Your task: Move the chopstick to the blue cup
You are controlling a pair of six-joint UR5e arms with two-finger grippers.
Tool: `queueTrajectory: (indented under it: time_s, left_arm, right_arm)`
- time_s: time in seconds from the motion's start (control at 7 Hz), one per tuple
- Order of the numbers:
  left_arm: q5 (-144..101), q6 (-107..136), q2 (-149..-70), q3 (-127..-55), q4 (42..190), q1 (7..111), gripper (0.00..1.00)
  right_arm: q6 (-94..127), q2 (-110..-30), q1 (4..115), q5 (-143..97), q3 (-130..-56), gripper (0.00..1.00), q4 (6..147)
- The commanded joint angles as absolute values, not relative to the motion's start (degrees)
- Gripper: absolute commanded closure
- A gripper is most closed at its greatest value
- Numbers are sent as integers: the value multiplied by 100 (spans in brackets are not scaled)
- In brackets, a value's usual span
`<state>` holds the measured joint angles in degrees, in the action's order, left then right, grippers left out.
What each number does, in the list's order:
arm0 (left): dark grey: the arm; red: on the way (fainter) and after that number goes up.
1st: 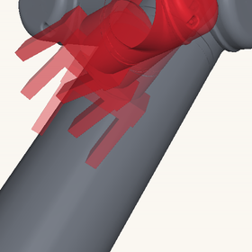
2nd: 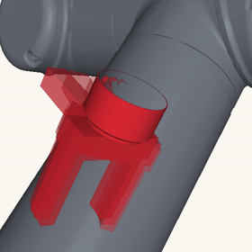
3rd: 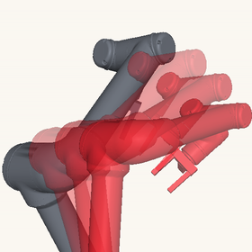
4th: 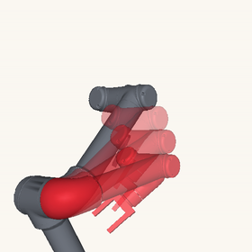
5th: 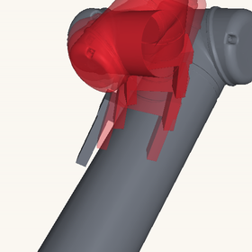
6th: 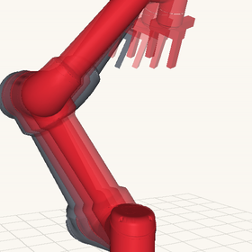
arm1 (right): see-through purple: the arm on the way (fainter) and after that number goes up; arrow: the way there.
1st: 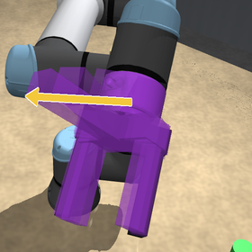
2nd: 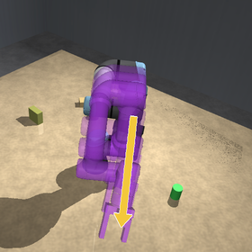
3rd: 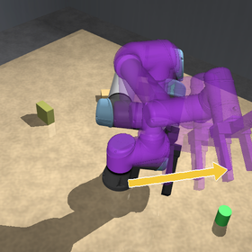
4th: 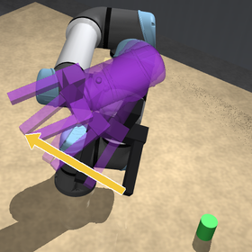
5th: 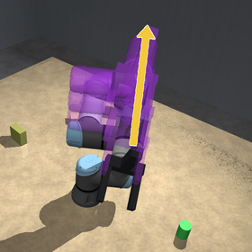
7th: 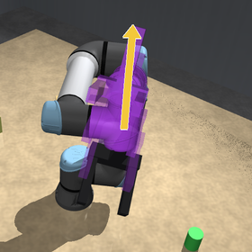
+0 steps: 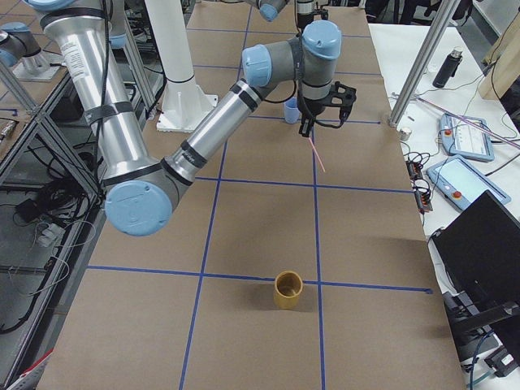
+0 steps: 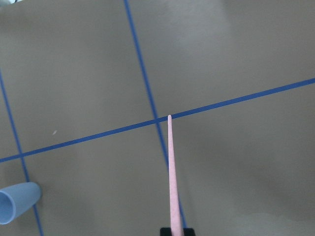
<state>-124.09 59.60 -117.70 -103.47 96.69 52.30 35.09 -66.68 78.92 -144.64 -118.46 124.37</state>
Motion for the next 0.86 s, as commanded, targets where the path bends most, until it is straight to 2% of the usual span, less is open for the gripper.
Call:
queueTrajectory:
  time_s: [0.0,0.14,0.29,0.57,0.71]
  left_arm:
    - [-12489,5363,-11365,-10424,9703,5432,2]
    - [-12489,5370,-11364,-10424,9712,5423,2]
    - [-12489,5353,-11356,-10380,9729,5423,2]
    - [-12480,5326,-11364,-10310,9738,5405,2]
    - [-12480,5317,-11364,-10266,9738,5405,2]
  right_arm:
    - [5683,-5794,6572,-14555,-11200,100,10962]
    - [7035,-5661,6139,-14529,-10780,100,9489]
    - [8041,-5382,5848,-14520,-10410,100,8683]
    - [8602,-4513,5381,-14458,-9777,100,8622]
    - [8787,-4413,5248,-14449,-9678,100,8613]
